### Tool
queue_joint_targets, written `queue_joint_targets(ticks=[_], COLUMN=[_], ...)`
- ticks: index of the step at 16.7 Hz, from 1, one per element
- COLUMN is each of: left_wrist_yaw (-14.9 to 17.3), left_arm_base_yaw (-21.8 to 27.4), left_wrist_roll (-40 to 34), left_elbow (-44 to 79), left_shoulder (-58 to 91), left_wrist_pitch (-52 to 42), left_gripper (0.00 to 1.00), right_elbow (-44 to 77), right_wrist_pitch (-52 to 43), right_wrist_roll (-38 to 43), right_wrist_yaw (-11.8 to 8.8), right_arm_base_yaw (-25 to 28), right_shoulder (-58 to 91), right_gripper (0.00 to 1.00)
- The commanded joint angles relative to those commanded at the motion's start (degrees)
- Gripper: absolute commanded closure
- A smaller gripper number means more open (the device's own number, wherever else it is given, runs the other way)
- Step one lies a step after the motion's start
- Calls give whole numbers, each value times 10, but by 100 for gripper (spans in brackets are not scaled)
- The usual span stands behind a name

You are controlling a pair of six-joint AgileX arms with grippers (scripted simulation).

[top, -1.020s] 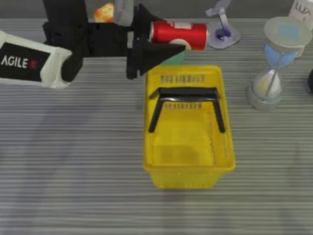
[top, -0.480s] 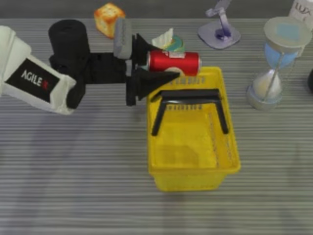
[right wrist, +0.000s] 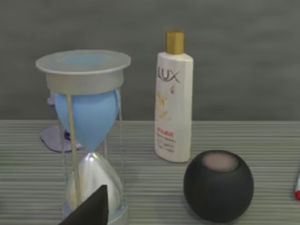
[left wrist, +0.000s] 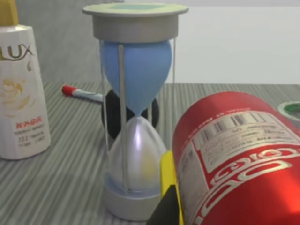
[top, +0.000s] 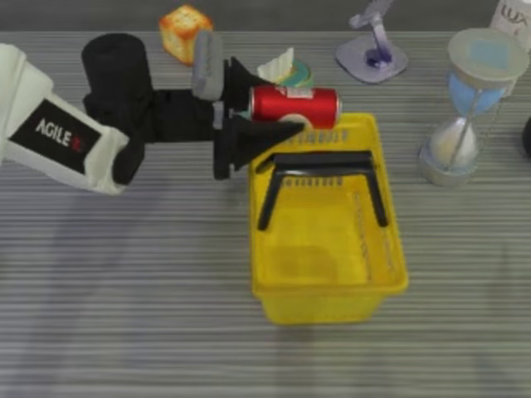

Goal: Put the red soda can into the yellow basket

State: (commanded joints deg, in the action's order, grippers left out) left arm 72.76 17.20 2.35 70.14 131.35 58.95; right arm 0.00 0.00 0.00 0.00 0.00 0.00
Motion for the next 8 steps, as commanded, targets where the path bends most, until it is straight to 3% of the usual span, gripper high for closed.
queue_joint_targets(ticks=[6, 8], left_wrist_yaw=[0, 0], left_arm_base_yaw=[0, 0], left_wrist_roll=[0, 0], left_elbow=[0, 0], left_shoulder=[0, 0], left_wrist_pitch=[0, 0], left_gripper=[2, 0], right_elbow=[0, 0], right_wrist_pitch=[0, 0], right_wrist_roll=[0, 0], right_wrist_yaw=[0, 0], right_arm_base_yaw=[0, 0], right_shoulder=[0, 0], right_gripper=[0, 0])
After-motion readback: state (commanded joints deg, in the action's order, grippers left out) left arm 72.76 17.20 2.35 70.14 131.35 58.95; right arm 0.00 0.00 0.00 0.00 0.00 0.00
